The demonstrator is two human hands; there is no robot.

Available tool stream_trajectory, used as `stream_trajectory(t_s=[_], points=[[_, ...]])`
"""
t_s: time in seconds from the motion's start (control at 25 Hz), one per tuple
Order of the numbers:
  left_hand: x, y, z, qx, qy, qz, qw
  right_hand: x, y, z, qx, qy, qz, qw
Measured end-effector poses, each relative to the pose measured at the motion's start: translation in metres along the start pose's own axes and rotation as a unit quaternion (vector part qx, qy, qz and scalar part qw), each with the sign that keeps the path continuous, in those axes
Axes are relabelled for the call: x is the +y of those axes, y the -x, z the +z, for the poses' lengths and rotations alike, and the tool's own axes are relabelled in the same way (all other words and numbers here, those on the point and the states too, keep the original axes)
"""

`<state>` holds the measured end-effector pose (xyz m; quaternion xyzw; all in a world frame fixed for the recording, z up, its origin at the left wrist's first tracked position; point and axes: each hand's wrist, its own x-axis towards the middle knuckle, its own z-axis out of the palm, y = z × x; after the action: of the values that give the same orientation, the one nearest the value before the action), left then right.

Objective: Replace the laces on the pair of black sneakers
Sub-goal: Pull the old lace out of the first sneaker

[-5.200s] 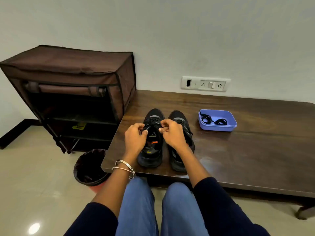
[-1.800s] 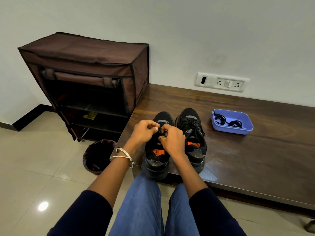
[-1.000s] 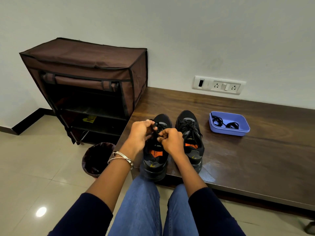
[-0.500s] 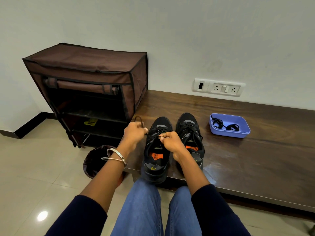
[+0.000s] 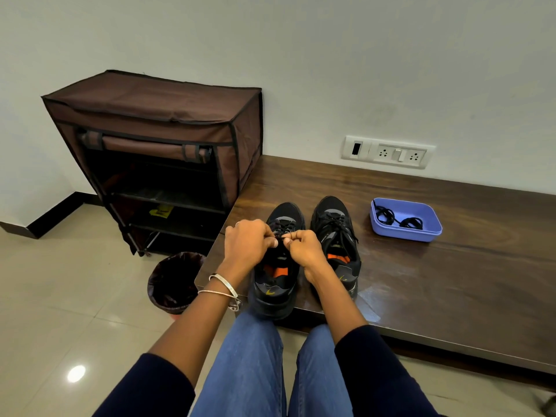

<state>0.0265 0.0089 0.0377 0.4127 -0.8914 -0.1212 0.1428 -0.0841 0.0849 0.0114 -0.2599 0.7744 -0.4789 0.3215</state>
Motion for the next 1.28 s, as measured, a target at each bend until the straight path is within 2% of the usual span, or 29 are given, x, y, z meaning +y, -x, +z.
stream_trajectory(t_s=[0.16,0.24,0.36,0.44,0.52,0.64,0.76,0.92,1.0,1.08,1.12,1.2,1.28], points=[[-0.002,0.002,-0.002,0.048,-0.103,0.07,0.991,-0.002,0.0,0.003,0.031,0.115,-0.058,0.991],[-0.001,0.002,0.002,0.06,-0.104,0.068,0.99,-0.001,0.0,0.006,0.057,0.186,-0.088,0.977],[-0.003,-0.008,0.005,0.023,0.053,0.019,0.998,-0.007,0.002,0.003,0.085,0.285,-0.183,0.937],[-0.002,-0.014,0.005,0.006,0.109,0.012,0.994,-0.013,0.002,-0.001,0.082,0.306,-0.229,0.92],[-0.002,-0.016,0.007,0.009,0.126,0.007,0.992,-0.013,-0.001,-0.003,0.078,0.309,-0.234,0.919],[-0.005,-0.02,0.009,0.008,0.204,-0.024,0.979,-0.007,-0.006,-0.004,0.032,0.314,-0.238,0.919],[-0.007,-0.024,0.007,-0.029,0.285,-0.058,0.957,-0.002,-0.004,-0.006,0.042,0.266,-0.254,0.929],[-0.008,-0.027,0.007,-0.078,0.421,-0.136,0.893,-0.004,0.0,-0.002,0.091,0.281,-0.256,0.921],[-0.007,-0.024,0.007,-0.101,0.458,-0.161,0.868,-0.008,0.001,0.0,0.074,0.225,-0.205,0.95],[-0.004,-0.02,0.007,-0.126,0.479,-0.168,0.852,-0.008,-0.002,0.003,0.055,0.058,-0.112,0.99],[-0.002,-0.019,0.008,-0.133,0.49,-0.172,0.844,-0.007,-0.003,0.005,0.053,-0.055,-0.059,0.995],[0.0,-0.018,0.012,-0.13,0.515,-0.193,0.825,-0.005,-0.004,0.006,0.065,-0.216,0.028,0.974],[0.002,-0.019,0.016,-0.104,0.55,-0.236,0.794,-0.007,-0.006,0.005,0.077,-0.251,0.053,0.964]])
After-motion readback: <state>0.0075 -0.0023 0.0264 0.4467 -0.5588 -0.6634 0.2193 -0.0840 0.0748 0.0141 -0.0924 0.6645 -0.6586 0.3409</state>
